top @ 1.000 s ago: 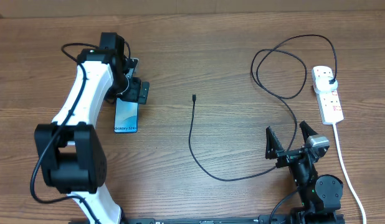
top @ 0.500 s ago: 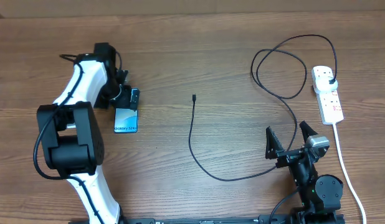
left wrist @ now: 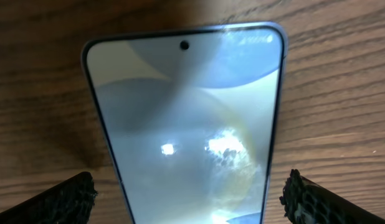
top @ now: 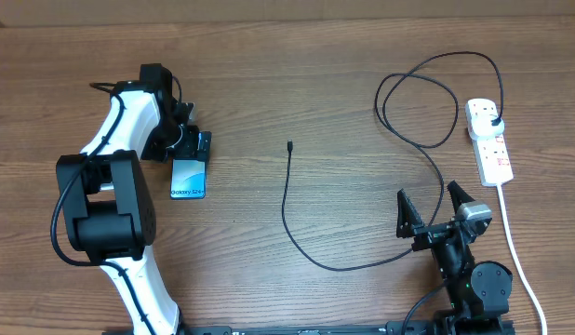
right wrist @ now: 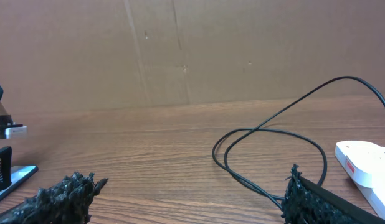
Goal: Plug charger to phone and switch on socket
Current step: 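Close the left gripper on the phone's bottom edge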
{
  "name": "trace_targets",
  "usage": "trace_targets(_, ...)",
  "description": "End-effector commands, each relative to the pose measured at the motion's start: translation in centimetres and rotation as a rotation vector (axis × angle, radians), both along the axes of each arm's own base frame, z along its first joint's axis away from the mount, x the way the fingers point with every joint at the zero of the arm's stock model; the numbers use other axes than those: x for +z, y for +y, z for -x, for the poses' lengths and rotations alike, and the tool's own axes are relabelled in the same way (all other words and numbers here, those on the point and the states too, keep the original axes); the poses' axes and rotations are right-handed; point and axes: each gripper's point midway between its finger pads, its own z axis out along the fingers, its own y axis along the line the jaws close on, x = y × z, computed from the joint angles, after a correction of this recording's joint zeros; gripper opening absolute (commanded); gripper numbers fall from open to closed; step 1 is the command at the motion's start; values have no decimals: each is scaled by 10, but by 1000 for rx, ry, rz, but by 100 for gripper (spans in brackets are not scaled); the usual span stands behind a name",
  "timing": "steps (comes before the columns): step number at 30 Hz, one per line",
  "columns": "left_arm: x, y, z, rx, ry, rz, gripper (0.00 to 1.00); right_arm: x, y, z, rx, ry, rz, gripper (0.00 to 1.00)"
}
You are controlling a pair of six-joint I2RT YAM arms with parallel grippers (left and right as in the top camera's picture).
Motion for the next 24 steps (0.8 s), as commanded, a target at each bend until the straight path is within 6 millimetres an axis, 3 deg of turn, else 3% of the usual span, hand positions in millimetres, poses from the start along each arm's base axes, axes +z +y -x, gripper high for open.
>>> trace_targets(1,-5,-9,1,0,11,10,100,-2,1,0,5,-4,-3,100)
trace_targets(24,-23,-1,20,36,63,-53,99,-2,1,0,5,-4,-3,100)
